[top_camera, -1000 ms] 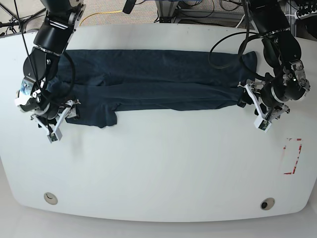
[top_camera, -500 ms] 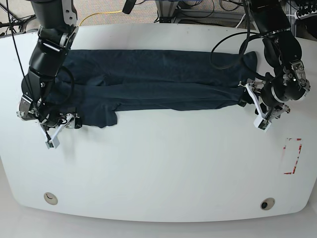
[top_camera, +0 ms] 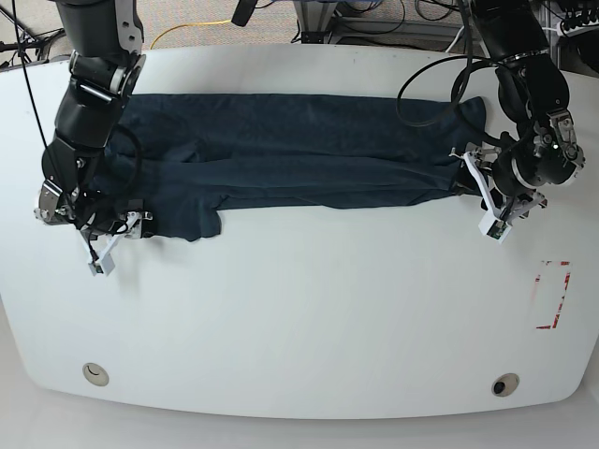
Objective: Fold the T-shirt properly
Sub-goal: 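Grasp the folded shirt's ends with both grippers, then pull the shirt ends apart with both grippers to straighten the fold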
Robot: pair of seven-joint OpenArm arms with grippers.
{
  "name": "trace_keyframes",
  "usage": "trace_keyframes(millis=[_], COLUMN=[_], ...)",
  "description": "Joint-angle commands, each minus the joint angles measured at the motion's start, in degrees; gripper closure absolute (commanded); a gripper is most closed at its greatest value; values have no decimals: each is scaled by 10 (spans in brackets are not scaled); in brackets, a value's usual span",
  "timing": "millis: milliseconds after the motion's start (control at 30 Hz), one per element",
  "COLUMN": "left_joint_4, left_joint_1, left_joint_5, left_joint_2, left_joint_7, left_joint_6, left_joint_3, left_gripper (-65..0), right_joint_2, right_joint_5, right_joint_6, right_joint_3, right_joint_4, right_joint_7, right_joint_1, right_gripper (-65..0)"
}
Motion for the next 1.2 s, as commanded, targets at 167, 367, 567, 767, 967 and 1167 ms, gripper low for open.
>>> trace_keyframes(millis=[167, 367, 567, 767, 967, 1167], left_joint_4=[9, 9, 9, 5, -41, -64], left_joint_1=[-10, -10, -1, 0, -2, -2], left_joint_5=[-7, -6, -6, -6, -6, -6], left_joint_2=[-6, -6, -7, -7, -7, -19], left_joint_7=[-9, -9, -9, -9, -9, -17], left_joint_6=[-1, -1, -1, -1, -1, -1], left_joint_3=[-1, -1, -1, -1, -1, -1], left_gripper=[-360, -360, -360, -360, -360, -360], right_joint_2=[0, 0, 27, 51, 58, 54], right_joint_5=[7, 14, 106, 215, 331, 372], right_joint_6=[1, 1, 1, 1, 1, 1], right_joint_3=[1, 1, 2, 3, 46, 92], right_joint_4=[8, 12, 77, 170, 259, 309], right_joint_7=[7, 9, -27, -78, -90, -126], right_joint_1=[15, 16, -17, -82, -175, -215], right_gripper=[-3, 0, 0, 0, 0, 0])
